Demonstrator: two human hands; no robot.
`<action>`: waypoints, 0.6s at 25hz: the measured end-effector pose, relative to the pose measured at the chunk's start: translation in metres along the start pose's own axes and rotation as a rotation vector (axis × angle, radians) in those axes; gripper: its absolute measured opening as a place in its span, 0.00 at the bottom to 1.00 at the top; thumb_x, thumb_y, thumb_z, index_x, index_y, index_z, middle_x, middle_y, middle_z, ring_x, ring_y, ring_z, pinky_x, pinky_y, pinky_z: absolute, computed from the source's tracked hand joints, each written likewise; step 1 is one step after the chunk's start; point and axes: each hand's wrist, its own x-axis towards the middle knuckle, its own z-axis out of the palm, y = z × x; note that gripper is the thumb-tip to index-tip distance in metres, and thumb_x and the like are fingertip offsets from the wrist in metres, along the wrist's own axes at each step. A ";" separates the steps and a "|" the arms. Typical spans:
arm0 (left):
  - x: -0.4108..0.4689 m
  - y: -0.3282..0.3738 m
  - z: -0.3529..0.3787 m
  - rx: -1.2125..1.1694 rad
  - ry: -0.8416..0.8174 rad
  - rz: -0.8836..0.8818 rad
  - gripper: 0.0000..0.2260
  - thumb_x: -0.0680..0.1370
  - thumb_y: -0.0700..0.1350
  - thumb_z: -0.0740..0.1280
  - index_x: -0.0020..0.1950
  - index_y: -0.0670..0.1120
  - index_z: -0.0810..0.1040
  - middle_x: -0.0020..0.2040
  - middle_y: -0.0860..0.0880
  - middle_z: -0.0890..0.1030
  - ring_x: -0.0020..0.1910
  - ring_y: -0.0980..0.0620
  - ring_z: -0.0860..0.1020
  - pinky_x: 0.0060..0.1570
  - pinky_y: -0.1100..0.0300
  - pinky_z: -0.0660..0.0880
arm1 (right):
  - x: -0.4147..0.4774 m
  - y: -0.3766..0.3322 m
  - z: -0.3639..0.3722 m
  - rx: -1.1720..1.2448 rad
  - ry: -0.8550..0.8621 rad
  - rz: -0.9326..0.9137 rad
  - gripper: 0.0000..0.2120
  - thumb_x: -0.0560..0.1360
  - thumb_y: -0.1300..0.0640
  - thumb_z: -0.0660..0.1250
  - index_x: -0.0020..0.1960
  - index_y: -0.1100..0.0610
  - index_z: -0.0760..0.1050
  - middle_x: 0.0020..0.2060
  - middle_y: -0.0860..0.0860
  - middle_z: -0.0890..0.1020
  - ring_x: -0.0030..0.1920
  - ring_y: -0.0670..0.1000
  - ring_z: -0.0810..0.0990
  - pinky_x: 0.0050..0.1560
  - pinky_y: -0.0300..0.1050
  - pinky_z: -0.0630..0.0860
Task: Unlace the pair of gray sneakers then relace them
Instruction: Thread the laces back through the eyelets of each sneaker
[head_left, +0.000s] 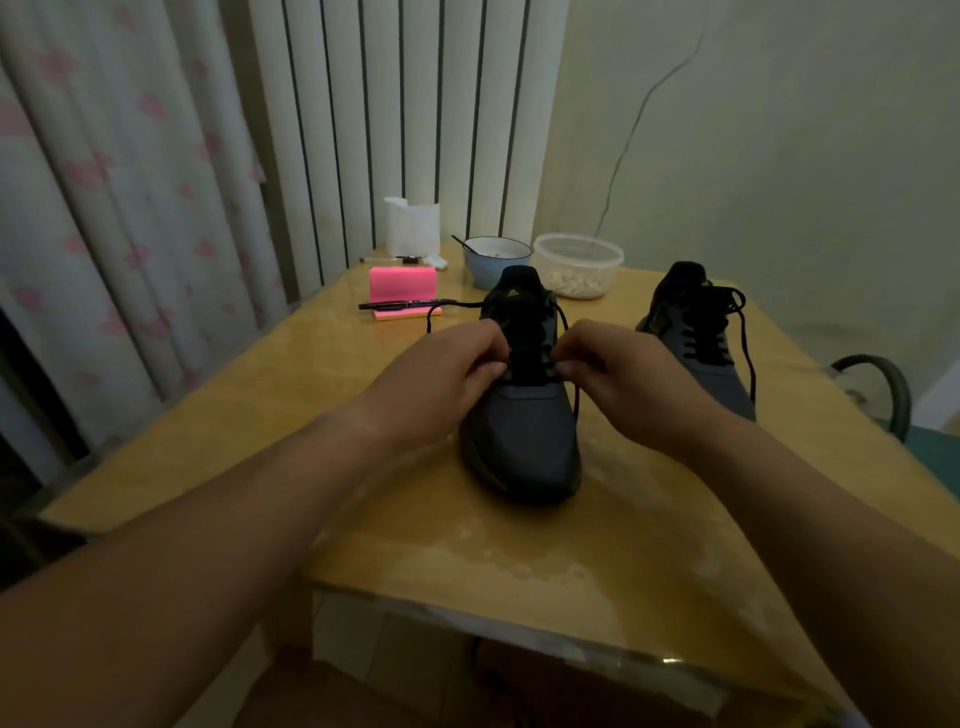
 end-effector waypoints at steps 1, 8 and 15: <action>0.002 0.000 -0.003 0.055 -0.028 0.035 0.03 0.85 0.45 0.66 0.57 0.51 0.77 0.50 0.56 0.78 0.48 0.59 0.77 0.47 0.60 0.77 | 0.003 0.000 -0.002 -0.111 -0.030 -0.052 0.05 0.83 0.57 0.67 0.58 0.53 0.78 0.50 0.48 0.82 0.50 0.50 0.80 0.51 0.49 0.79; 0.016 0.007 0.000 0.238 -0.045 0.128 0.04 0.85 0.46 0.64 0.53 0.53 0.70 0.52 0.53 0.73 0.46 0.53 0.74 0.43 0.57 0.74 | 0.009 0.001 0.002 -0.289 -0.057 -0.172 0.05 0.85 0.54 0.61 0.56 0.54 0.73 0.50 0.51 0.77 0.46 0.54 0.77 0.46 0.53 0.77; 0.011 0.013 0.007 0.222 0.059 0.068 0.02 0.87 0.46 0.60 0.57 0.48 0.69 0.46 0.52 0.75 0.37 0.56 0.74 0.35 0.59 0.68 | 0.005 -0.010 0.015 -0.059 0.009 -0.002 0.06 0.85 0.52 0.59 0.50 0.52 0.67 0.40 0.48 0.75 0.39 0.51 0.74 0.40 0.53 0.71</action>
